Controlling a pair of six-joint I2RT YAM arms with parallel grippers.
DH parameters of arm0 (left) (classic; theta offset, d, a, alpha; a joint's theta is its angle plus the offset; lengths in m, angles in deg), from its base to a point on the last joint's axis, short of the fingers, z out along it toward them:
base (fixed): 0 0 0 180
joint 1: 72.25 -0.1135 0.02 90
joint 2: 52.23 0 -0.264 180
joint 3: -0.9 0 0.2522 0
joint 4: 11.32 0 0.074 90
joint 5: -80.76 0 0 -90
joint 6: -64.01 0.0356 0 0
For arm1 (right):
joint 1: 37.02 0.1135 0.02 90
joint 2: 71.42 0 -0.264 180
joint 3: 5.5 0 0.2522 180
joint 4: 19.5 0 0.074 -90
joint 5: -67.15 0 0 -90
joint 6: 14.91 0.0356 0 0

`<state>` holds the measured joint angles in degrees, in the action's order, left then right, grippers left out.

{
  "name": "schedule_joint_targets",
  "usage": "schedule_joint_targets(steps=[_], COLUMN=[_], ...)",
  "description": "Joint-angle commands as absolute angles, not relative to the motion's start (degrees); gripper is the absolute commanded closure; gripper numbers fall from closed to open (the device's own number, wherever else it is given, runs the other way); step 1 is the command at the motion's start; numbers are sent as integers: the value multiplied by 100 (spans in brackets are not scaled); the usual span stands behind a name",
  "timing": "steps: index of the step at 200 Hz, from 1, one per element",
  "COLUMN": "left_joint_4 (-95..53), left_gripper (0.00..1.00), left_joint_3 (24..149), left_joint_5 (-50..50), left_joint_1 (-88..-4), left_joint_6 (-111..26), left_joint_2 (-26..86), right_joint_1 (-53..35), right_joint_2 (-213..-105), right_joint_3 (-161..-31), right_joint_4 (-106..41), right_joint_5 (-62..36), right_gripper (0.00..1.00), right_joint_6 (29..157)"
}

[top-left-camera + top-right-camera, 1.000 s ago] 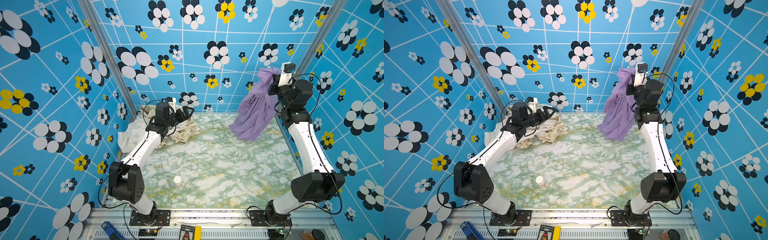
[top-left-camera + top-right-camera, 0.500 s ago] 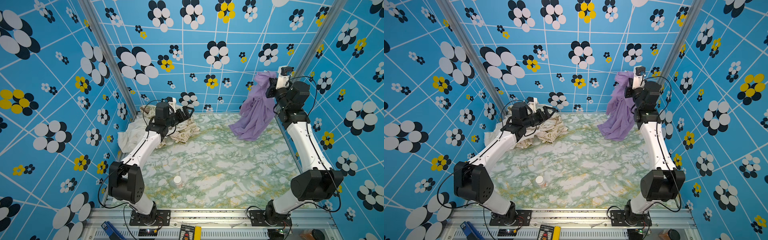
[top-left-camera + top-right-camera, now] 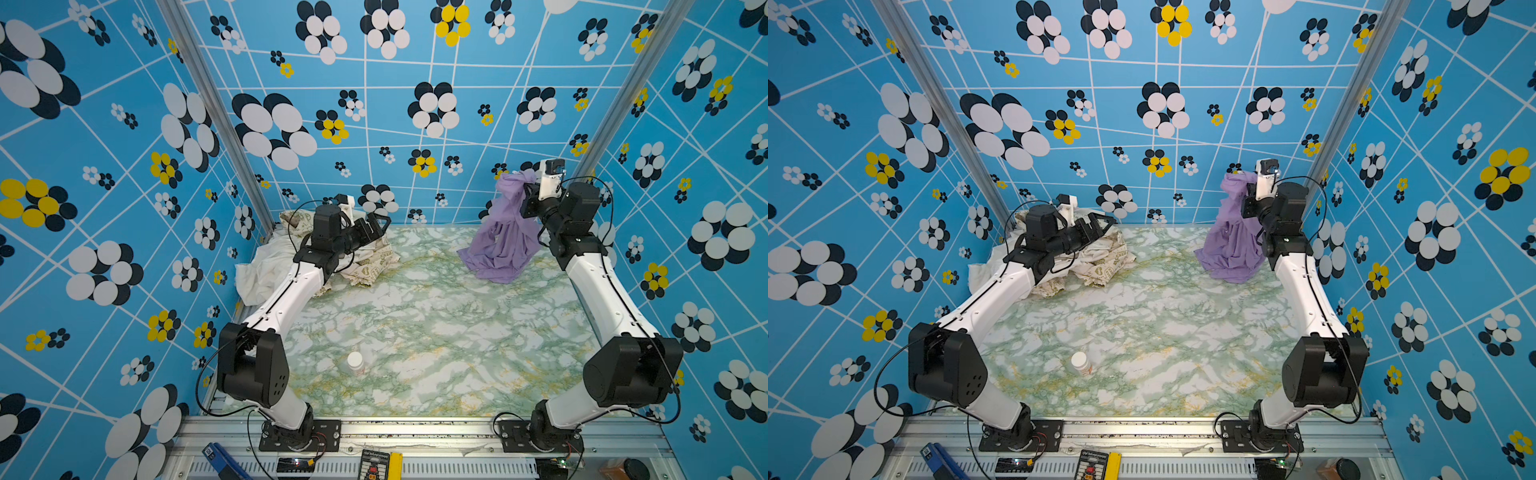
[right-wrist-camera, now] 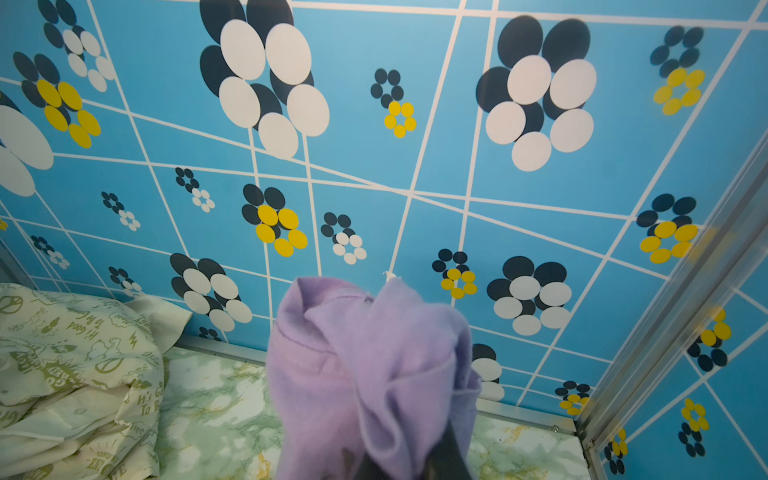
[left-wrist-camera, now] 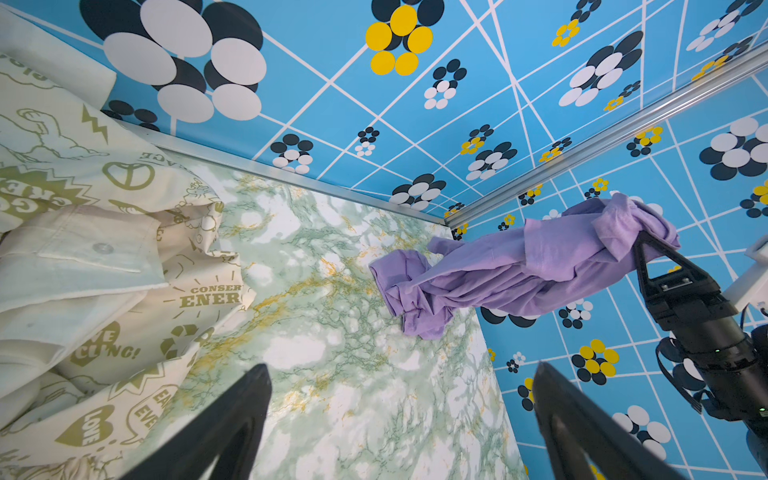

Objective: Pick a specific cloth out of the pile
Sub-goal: 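Lower the purple T-shirt onto the table with the right gripper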

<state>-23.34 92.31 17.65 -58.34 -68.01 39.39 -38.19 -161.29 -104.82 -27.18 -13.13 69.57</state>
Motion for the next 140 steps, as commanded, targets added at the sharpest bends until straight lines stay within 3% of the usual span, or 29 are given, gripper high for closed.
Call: schedule_joint_targets(steps=[1, 140], left_joint_4=[-2248, -2323], left_gripper=[1, 1], left_joint_3=[9449, 9647], left_joint_5=[1678, 1642], left_joint_1=[-5776, -5705], left_joint_6=[-6813, -6791], left_joint_2=[4032, 4208], right_joint_1=[-3838, -3834], right_joint_2=[-15862, -16243], right_joint_3=[-10284, -10041], right_joint_4=[-2573, -2325], right_joint_5=[-1205, -1455], right_gripper=[100, 100], right_joint_6=[7049, 7360])
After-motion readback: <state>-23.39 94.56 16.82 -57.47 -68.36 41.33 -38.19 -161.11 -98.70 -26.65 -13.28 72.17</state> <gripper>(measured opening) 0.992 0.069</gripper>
